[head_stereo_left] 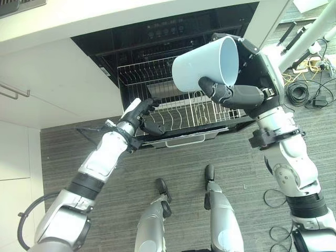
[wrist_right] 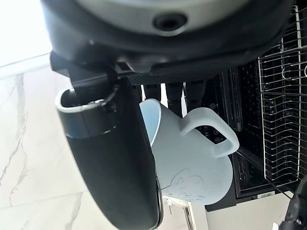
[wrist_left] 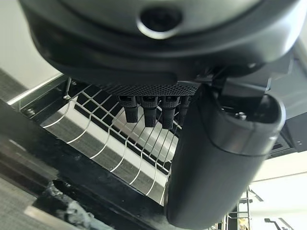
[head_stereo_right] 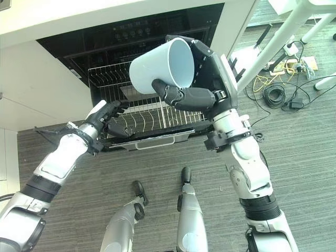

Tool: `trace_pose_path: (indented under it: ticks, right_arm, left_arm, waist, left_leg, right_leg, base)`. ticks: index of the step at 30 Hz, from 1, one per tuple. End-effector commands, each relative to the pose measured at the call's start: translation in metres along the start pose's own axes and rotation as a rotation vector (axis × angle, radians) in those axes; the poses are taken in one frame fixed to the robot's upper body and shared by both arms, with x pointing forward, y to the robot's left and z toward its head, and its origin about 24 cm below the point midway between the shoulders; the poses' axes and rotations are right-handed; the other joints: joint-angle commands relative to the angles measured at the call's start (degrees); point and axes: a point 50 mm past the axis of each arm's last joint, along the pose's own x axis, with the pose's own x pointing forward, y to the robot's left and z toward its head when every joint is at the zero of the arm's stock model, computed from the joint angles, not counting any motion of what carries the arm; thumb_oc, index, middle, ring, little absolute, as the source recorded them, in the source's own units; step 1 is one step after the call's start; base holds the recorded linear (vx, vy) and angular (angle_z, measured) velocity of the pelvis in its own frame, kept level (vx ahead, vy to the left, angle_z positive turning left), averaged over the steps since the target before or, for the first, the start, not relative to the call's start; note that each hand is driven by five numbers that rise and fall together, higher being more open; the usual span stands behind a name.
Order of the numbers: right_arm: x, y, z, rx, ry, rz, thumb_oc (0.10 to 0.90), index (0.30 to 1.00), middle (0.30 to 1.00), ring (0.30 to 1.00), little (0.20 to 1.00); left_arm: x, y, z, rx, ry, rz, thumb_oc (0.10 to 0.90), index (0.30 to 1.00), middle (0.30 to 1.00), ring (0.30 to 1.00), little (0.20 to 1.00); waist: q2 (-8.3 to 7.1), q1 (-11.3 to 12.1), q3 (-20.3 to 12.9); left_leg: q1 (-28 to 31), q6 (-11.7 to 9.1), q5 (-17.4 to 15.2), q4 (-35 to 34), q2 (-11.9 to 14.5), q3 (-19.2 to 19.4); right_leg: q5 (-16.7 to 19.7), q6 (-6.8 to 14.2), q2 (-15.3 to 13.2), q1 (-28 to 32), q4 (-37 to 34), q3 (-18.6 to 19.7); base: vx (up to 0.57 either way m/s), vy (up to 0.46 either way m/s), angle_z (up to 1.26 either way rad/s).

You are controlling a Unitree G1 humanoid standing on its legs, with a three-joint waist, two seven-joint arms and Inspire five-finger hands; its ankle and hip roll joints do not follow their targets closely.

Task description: Place the dishes in the dishwasher.

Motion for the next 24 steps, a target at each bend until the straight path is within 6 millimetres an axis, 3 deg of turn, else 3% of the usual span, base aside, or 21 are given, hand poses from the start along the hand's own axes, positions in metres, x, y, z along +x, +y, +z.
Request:
trace_pose_path:
  ticks: [1,3,7,11,18,24]
  right_arm:
    - [0.012,0.019,0.053,-0.011,-0.281,0.092,0.4,0.3,0.3,0.3,0.3]
    - [0.014,0.02,0.053,-0.012,-0.279,0.101,0.4,0.3,0.3,0.3,0.3]
    - [0.017,0.023,0.053,-0.006,-0.269,0.116,0.4,0.3,0.3,0.3,0.3]
    - [0.015,0.021,0.051,-0.003,-0.261,0.12,0.4,0.3,0.3,0.3,0.3]
    - [0.016,0.025,0.051,-0.002,-0.254,0.135,0.4,0.3,0.3,0.3,0.3]
    - [0.016,0.025,0.048,-0.001,-0.243,0.143,0.4,0.3,0.3,0.3,0.3]
  left_arm:
    - [-0.002,0.0,-0.016,0.039,0.168,-0.17,0.8,0.9,0.9,0.9,0.9]
    - [-0.003,-0.011,-0.026,0.002,0.276,-0.331,0.8,0.9,0.9,0.9,0.9]
    - [0.0,-0.007,-0.036,0.102,0.354,-0.32,0.8,0.9,0.9,0.9,0.9]
    - [-0.005,-0.011,-0.05,0.215,0.506,-0.459,0.8,0.9,0.9,0.9,0.9]
    - [-0.018,-0.045,-0.064,0.267,0.706,-0.872,0.8,0.9,0.9,0.9,0.9]
    - [-0.024,-0.059,-0.071,0.241,0.742,-1.026,0.8,0.9,0.9,0.9,0.9]
  waist:
    - [-0.27,-0.6,-5.0]
    - [-0.25,-0.8,-4.8]
    - [-0.27,-1.1,-4.7]
    - [-0.28,-1.6,-4.8]
    - [-0.21,-2.8,-4.3]
    - [-0.15,-3.5,-4.0]
  left_leg:
    - [2.0,-1.7,-12.7,4.6,1.1,-3.2]
    - [2.3,-1.6,-12.8,4.6,1.3,-2.8]
    - [2.7,-1.6,-13.0,4.6,1.2,-2.5]
    - [3.0,-1.7,-13.0,4.6,1.7,-1.7]
    - [3.6,-1.9,-13.4,4.6,2.1,-0.3]
    - [4.3,-1.9,-13.9,4.6,2.1,0.4]
  right_leg:
    - [-14.7,3.6,0.2,0.7,8.1,-0.6]
    - [-14.7,3.6,0.2,0.8,8.1,-0.6]
    - [-15.2,3.5,0.6,1.3,8.1,-0.2]
    - [-15.4,3.4,0.7,1.6,8.1,-0.3]
    - [-15.7,3.2,1.0,1.6,8.1,0.2]
    - [-15.9,3.1,1.1,2.0,8.1,0.6]
  base:
    - [-0.02,0.013,0.03]
    - [0.0,0.018,-0.01]
    - [0.02,0.024,-0.07]
    - [0.03,-0.007,-0.05]
    - [0.02,0.01,-0.02]
    - [0.02,0.019,-0.02]
